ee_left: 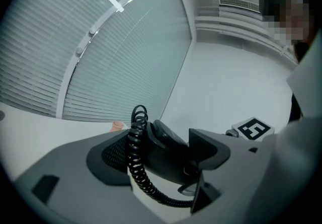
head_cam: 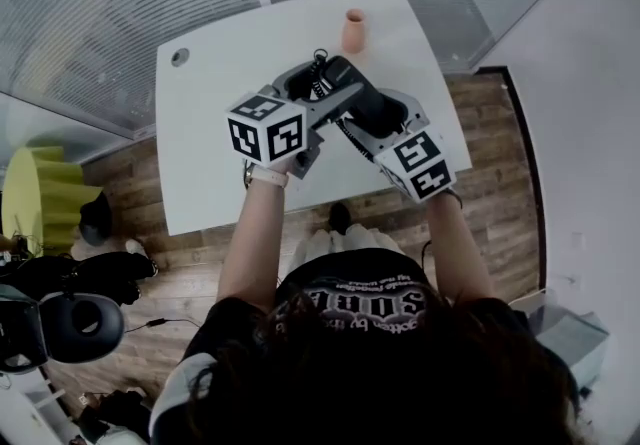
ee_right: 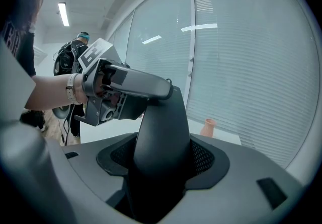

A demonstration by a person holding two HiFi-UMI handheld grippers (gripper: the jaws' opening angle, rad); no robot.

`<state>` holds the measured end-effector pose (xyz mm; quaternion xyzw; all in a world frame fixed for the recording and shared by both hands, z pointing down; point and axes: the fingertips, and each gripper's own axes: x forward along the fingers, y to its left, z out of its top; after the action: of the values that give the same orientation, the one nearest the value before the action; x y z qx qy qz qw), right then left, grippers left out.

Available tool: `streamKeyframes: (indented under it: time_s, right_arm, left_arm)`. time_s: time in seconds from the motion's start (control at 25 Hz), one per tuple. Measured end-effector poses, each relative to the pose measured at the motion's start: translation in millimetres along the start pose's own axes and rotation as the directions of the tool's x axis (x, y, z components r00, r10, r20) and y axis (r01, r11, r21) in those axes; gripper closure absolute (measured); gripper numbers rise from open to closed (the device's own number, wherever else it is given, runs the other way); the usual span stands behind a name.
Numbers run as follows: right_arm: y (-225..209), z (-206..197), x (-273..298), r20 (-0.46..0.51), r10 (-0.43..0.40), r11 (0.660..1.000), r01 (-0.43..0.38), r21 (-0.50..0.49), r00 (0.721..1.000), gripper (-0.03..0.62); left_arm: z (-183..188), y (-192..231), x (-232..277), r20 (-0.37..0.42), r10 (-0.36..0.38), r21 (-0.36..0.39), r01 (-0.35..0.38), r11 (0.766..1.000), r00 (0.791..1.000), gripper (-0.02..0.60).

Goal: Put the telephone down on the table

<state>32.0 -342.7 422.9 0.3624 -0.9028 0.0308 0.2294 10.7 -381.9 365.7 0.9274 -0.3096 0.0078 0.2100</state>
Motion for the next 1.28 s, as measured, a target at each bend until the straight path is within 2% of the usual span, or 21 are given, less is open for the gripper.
streamKeyframes:
  time_s: [0.32,0.84,1.28]
  right_arm:
    - [-25,-2,22,-0.008,0.020,1.000,-0.020,-0.002,1.000,0.304]
    - [-35,-6,85,-0.052,0.072,0.997,-0.072,0.008,0.996,0.304]
    - [-49,-26,121,-0.103,0.055,0.998,-0.050,0.048,0.993,0.304]
  left_arm:
    - [4,25,23,-0.011,0.021,-0.009,-0.021,1.000,1.000,0.227]
    - [-1,91,27,-0.029,0.066,-0.047,-0.067,0.997,0.997,0.229]
    - [-20,130,47,-0.078,0.027,-0.082,-0.033,0.996,0.997,0.229]
